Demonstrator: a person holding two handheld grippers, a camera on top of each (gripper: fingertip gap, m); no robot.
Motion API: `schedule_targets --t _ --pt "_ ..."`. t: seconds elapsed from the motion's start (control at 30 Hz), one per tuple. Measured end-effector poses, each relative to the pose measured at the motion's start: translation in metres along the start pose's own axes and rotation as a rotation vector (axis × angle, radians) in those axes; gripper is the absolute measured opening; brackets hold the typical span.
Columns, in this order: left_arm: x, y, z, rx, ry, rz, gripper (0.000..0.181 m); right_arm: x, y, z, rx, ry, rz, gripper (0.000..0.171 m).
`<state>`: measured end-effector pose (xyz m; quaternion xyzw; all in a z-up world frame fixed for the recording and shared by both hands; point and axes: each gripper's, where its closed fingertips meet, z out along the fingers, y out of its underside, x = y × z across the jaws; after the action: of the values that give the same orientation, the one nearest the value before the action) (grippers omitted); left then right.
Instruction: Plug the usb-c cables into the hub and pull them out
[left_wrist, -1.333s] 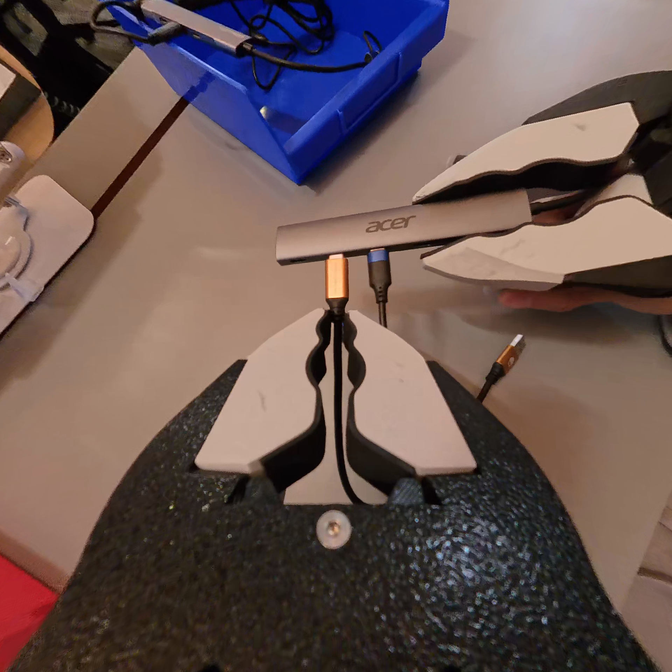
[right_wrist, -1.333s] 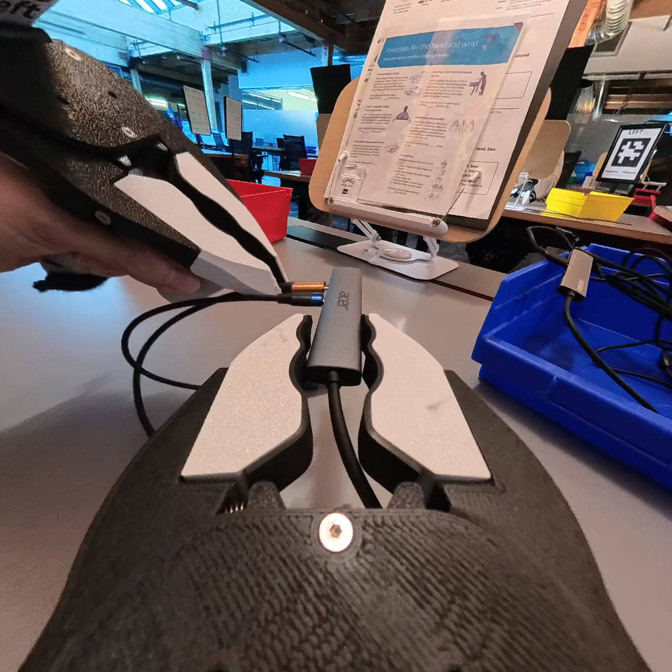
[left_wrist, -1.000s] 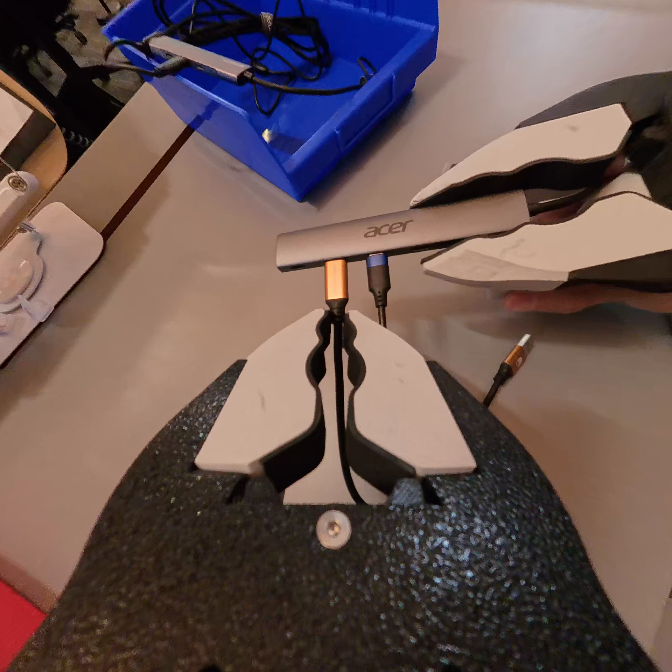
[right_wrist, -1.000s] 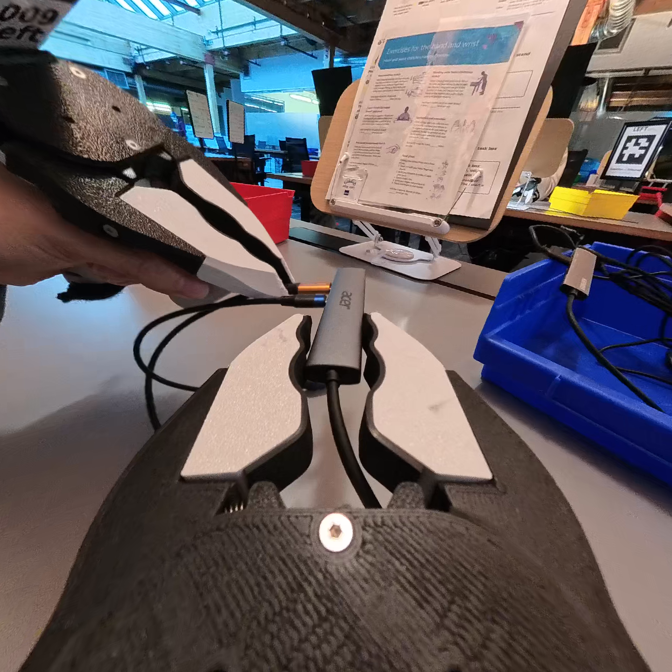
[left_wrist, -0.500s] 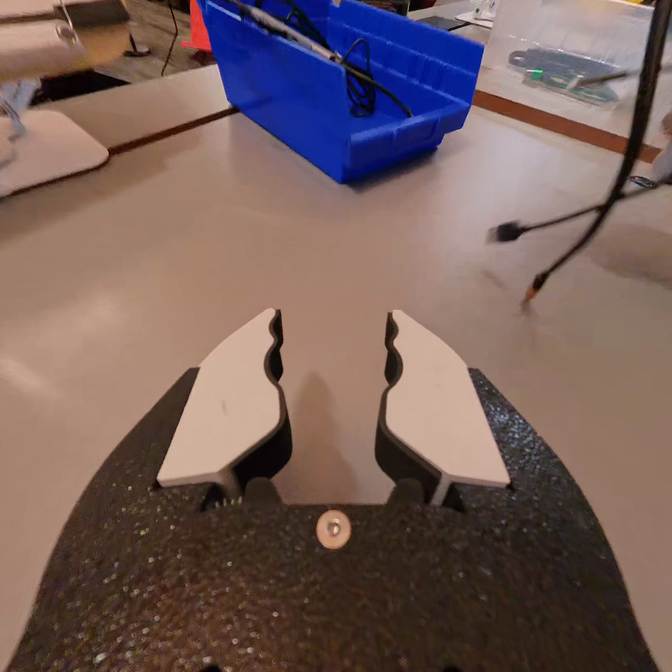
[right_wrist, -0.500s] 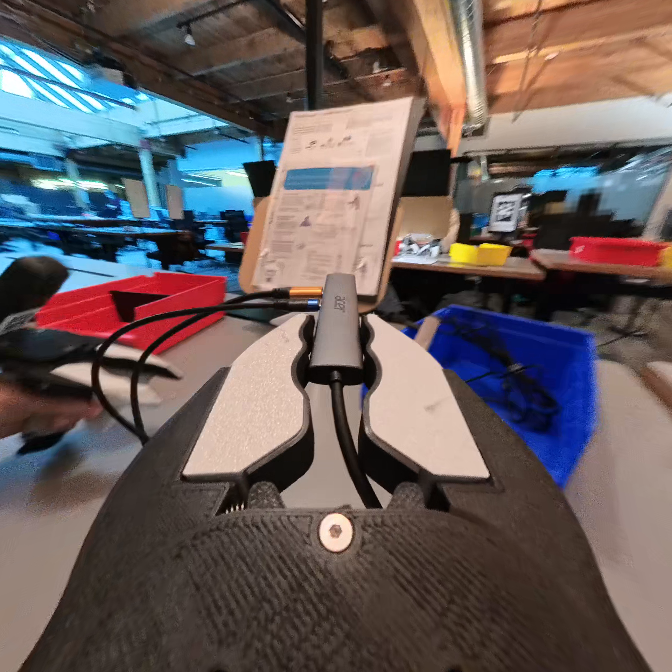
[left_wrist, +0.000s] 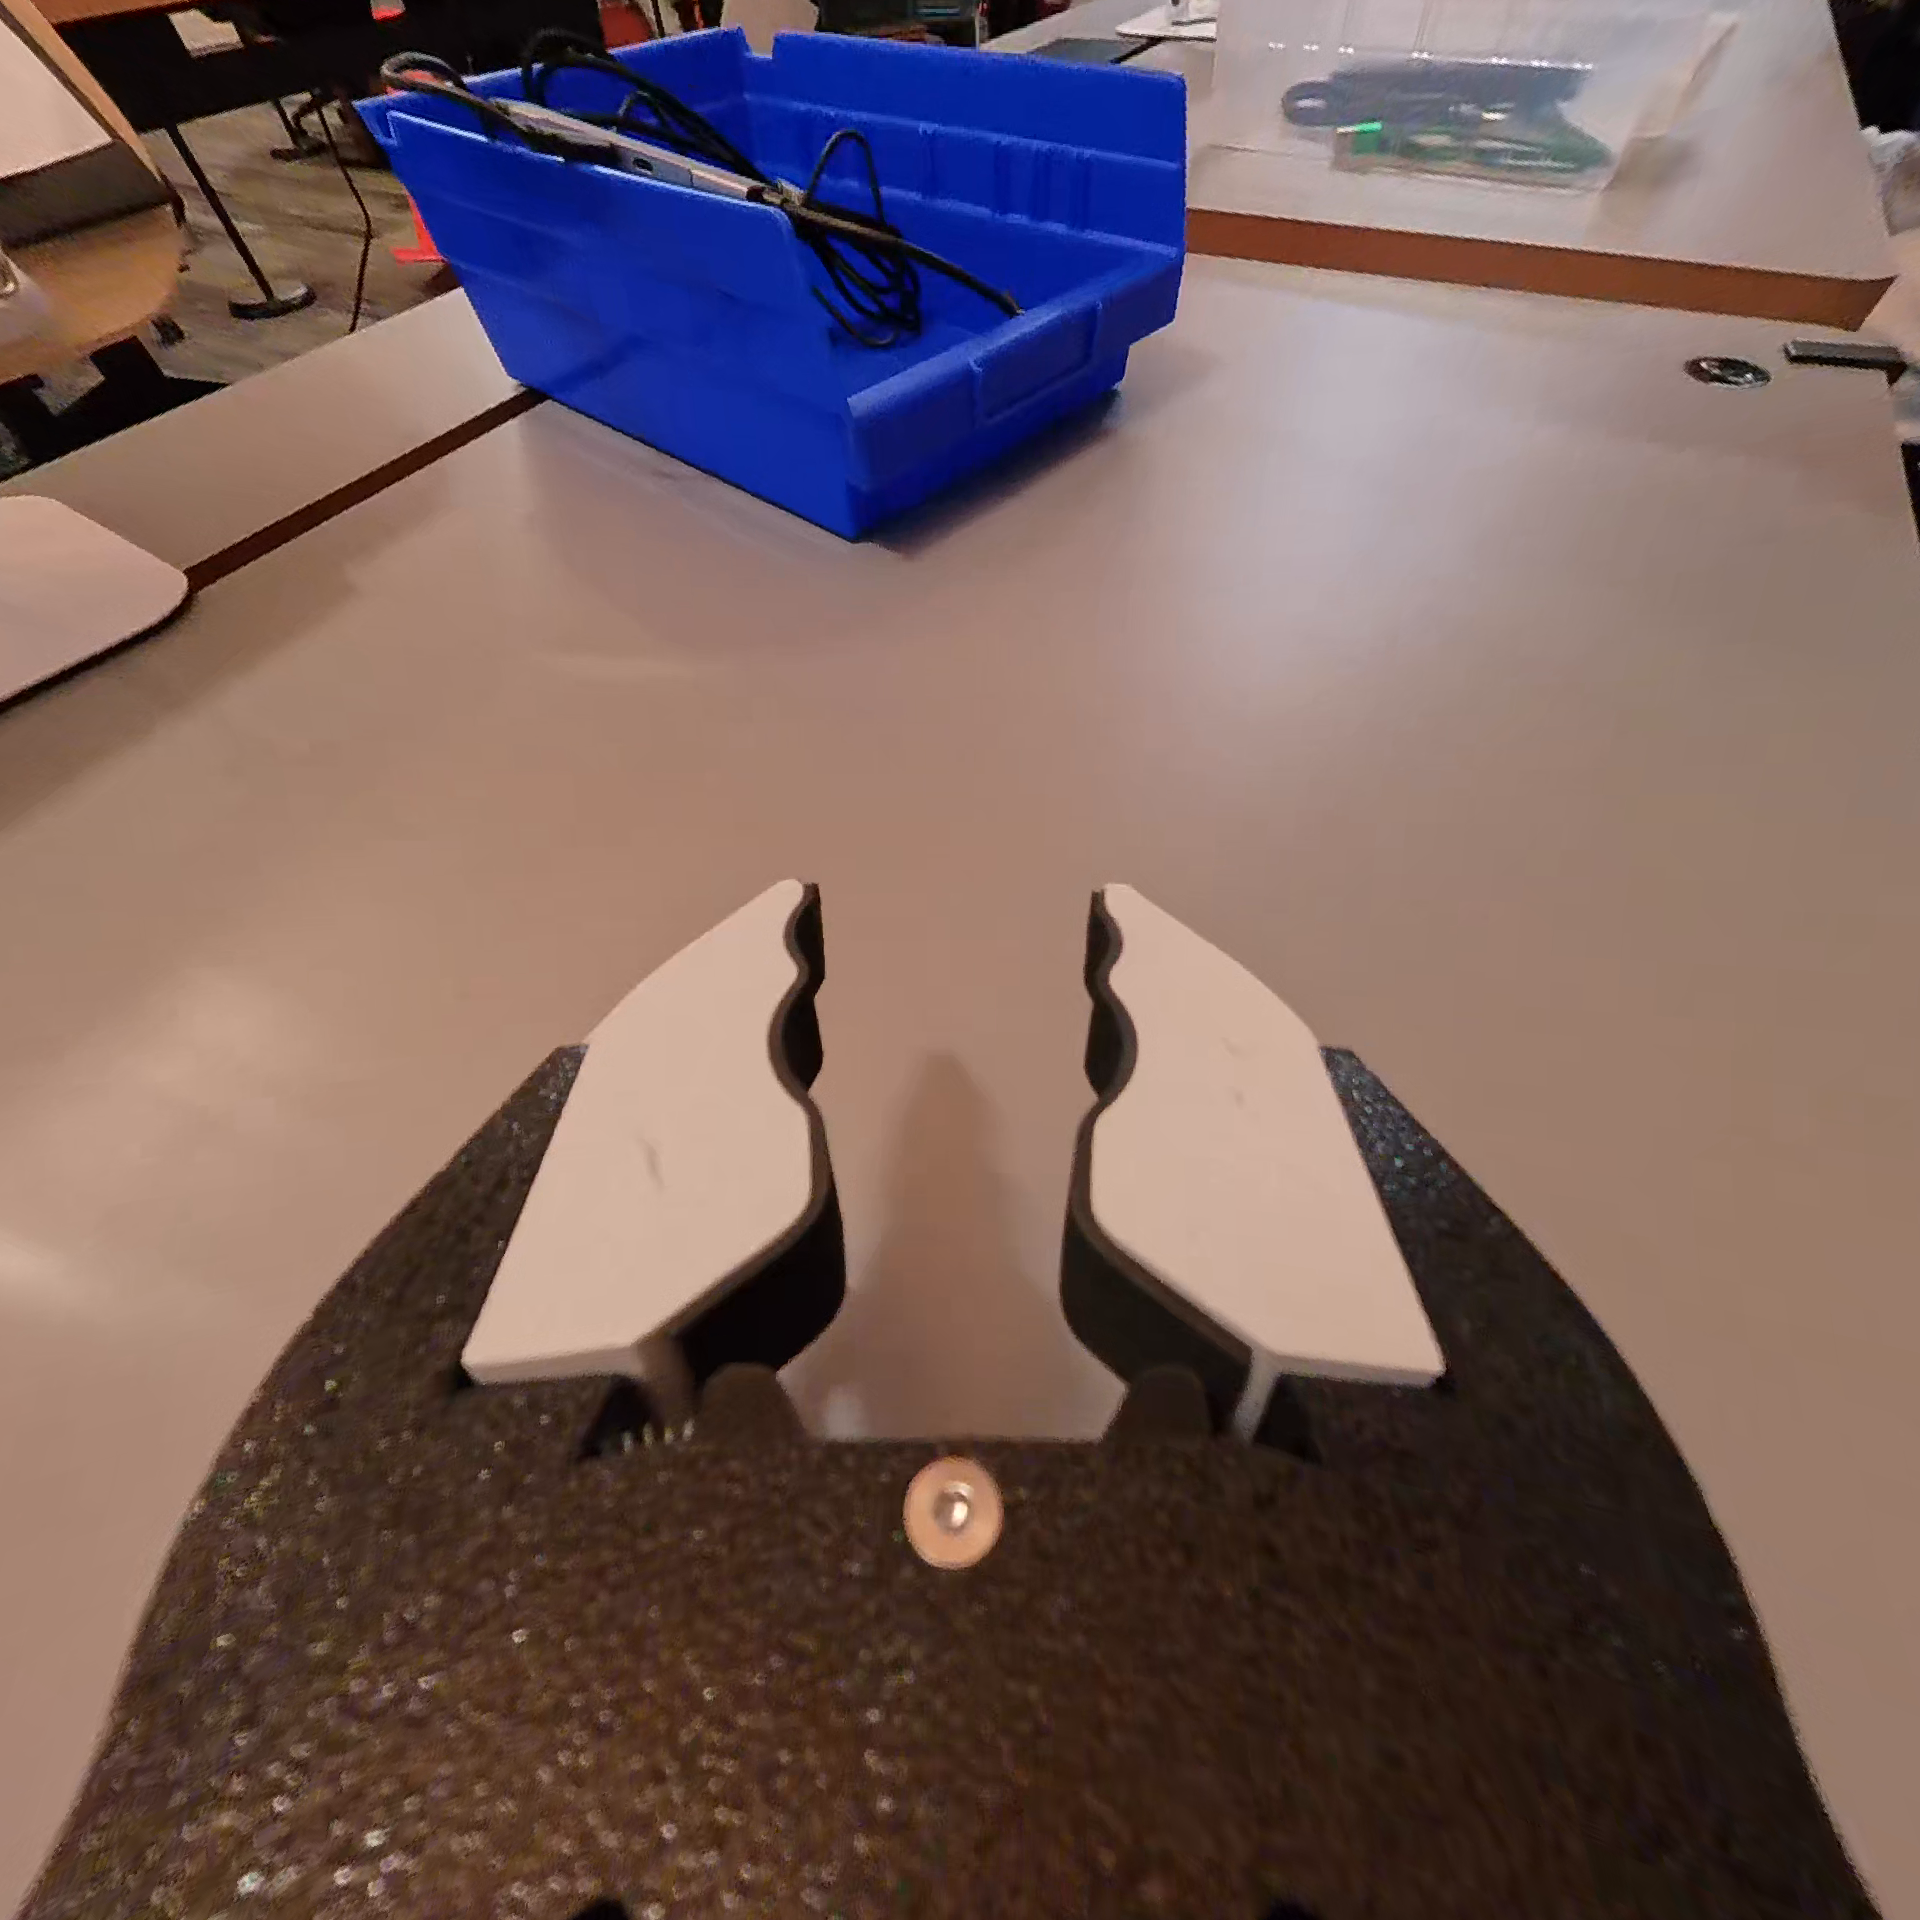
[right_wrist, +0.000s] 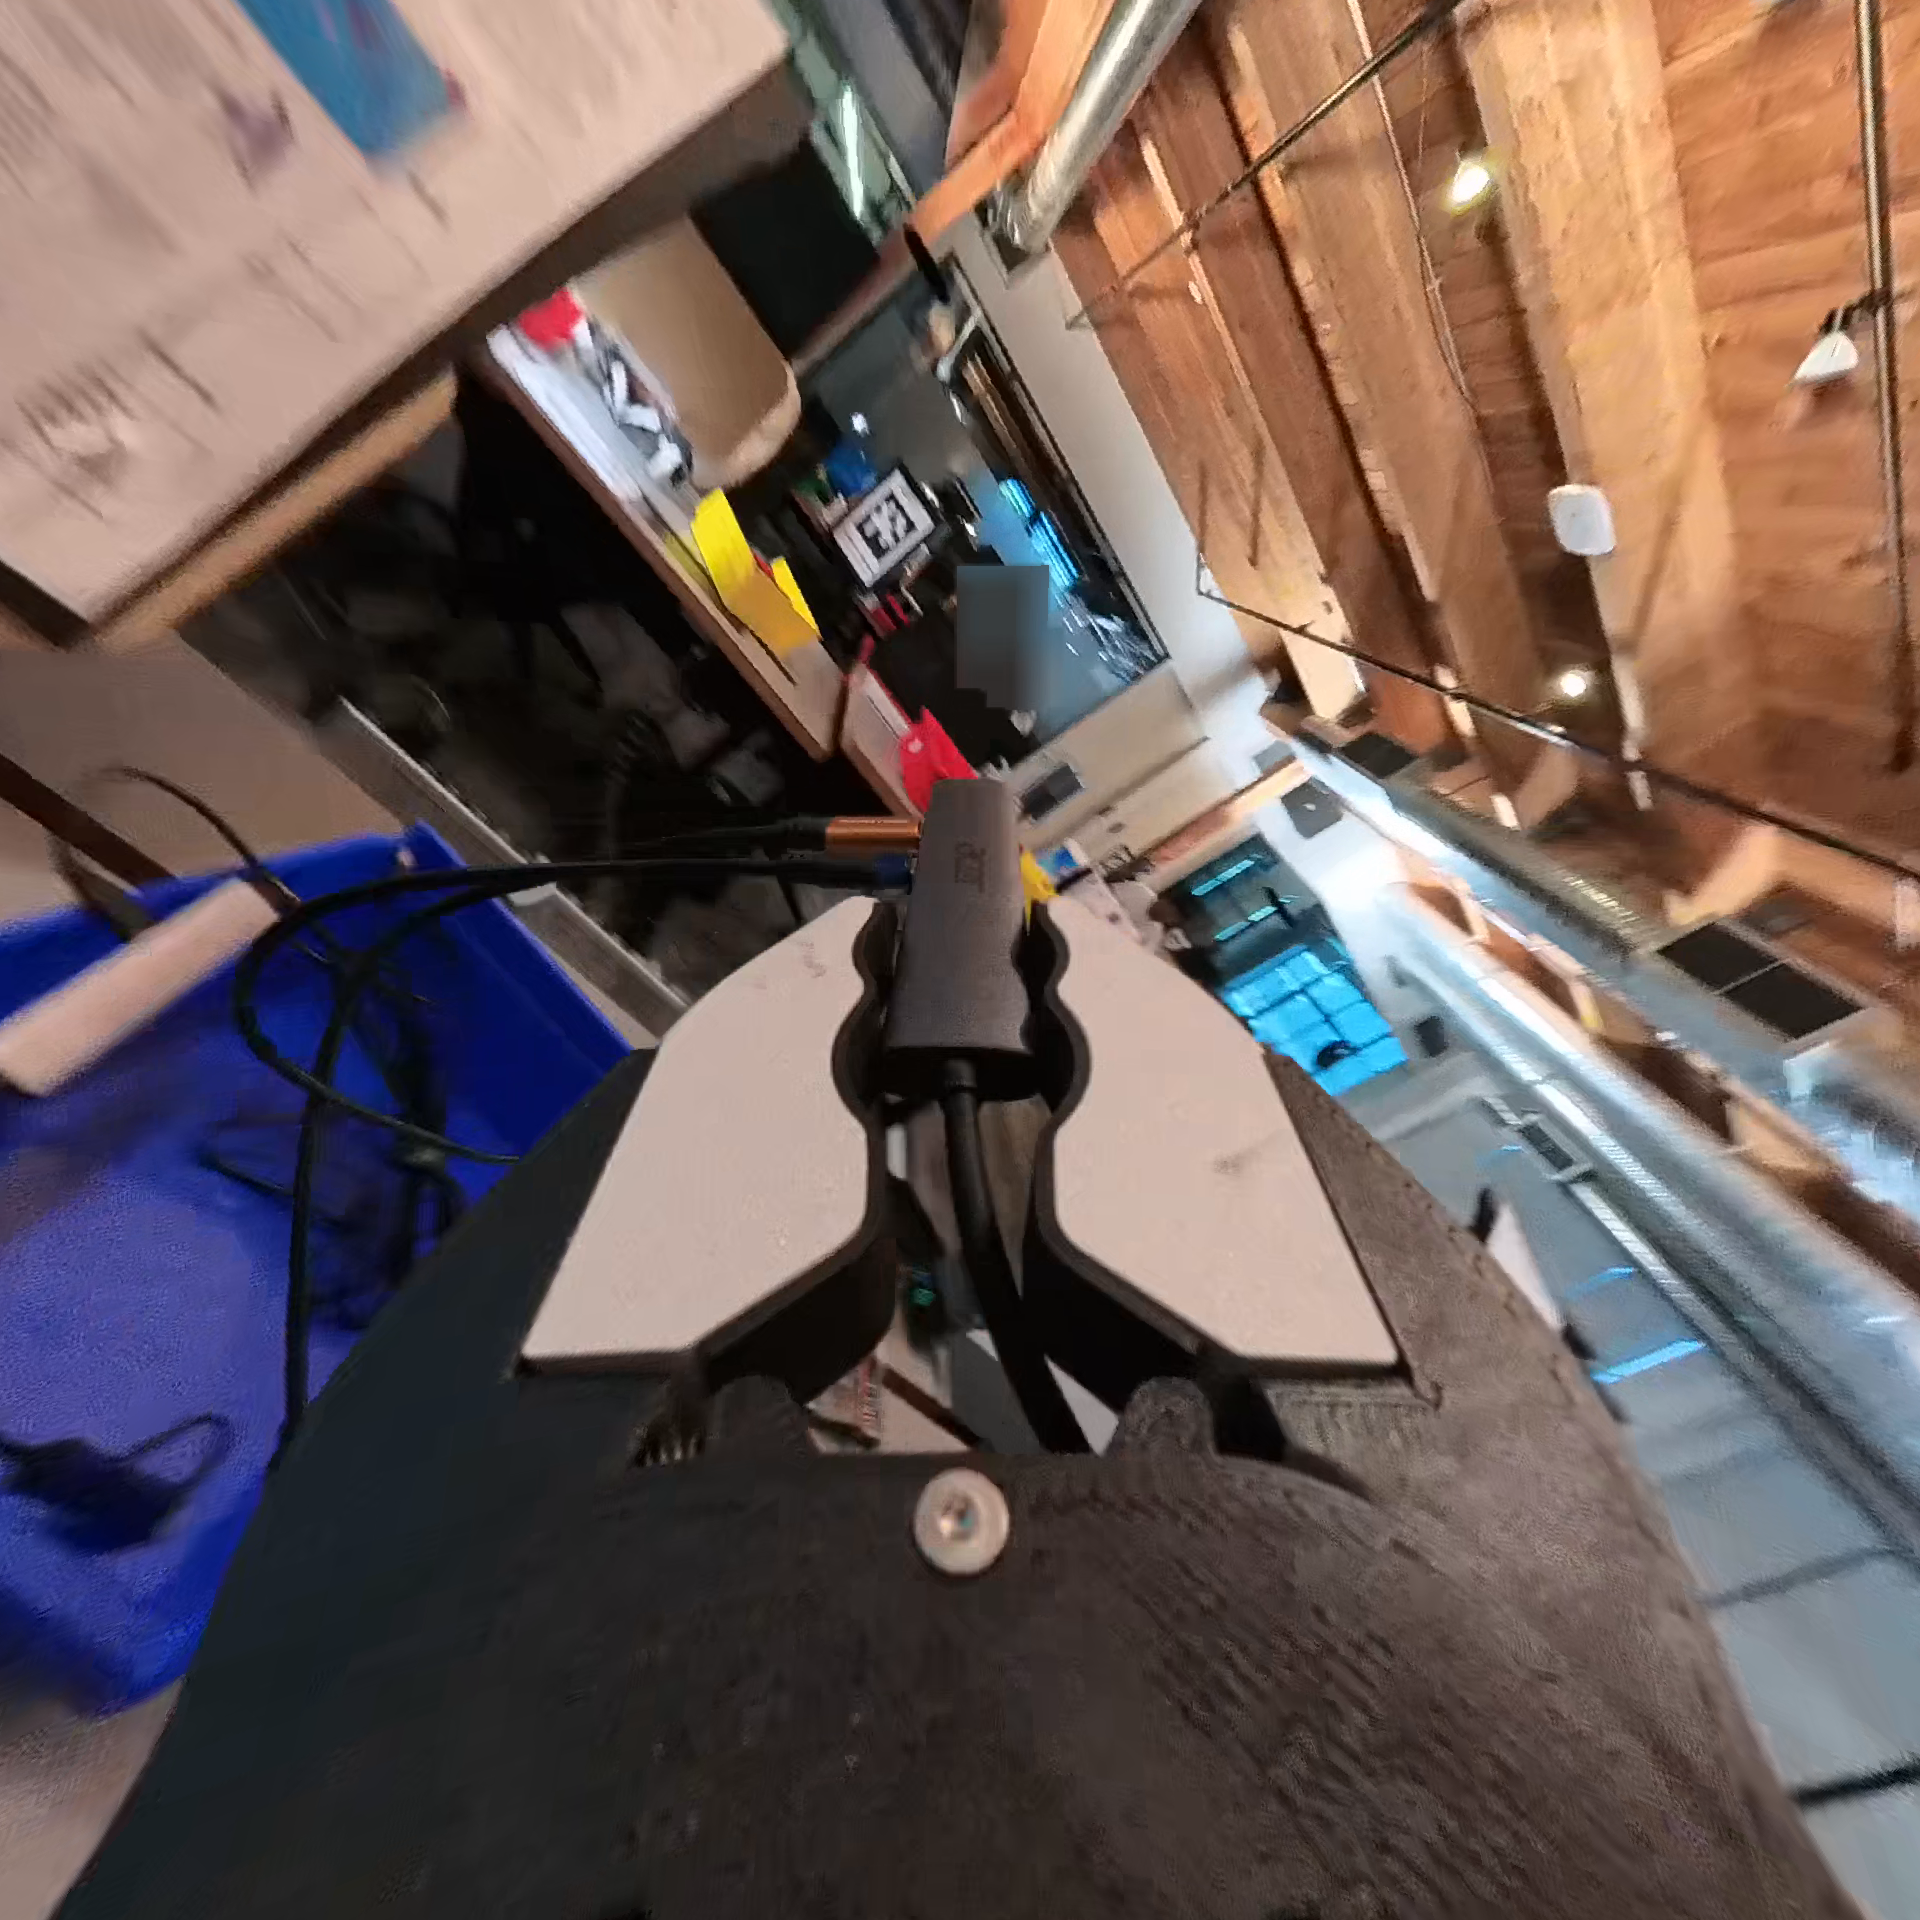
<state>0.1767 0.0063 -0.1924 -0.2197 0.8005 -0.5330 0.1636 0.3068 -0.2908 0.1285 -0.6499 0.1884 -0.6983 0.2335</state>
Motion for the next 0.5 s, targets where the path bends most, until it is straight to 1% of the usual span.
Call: schedule_targets --t 0.07,0.1,0.17,0.23,0.33,0.43,0.5 --pt "0.001 0.001 0.001 -0.012 0.014 -0.005 0.047 -0.017 0.005 0.029 -0.040 -0.020 -0.086 0.024" --pt "0.001 0.002 0.001 -0.014 0.016 -0.007 0.046 -0.035 0.011 0.043 -0.063 -0.060 -0.120 0.025" --pt "0.001 0.001 0.001 -0.011 0.017 -0.010 0.046 -0.081 0.029 0.068 -0.134 -0.178 -0.118 0.025" --pt "0.000 0.001 0.001 -0.006 0.021 -0.020 0.045 -0.126 0.048 0.085 -0.206 -0.275 -0.084 0.025" --pt "-0.001 0.000 -0.001 0.006 0.025 -0.036 0.045 -0.178 0.072 0.102 -0.314 -0.382 0.013 0.025" --pt "-0.001 -0.003 -0.003 0.025 0.027 -0.046 0.043 -0.201 0.090 0.117 -0.388 -0.435 0.143 0.025" --pt "-0.002 -0.003 -0.003 0.028 0.030 -0.052 0.043 -0.213 0.100 0.124 -0.443 -0.517 0.290 0.025"
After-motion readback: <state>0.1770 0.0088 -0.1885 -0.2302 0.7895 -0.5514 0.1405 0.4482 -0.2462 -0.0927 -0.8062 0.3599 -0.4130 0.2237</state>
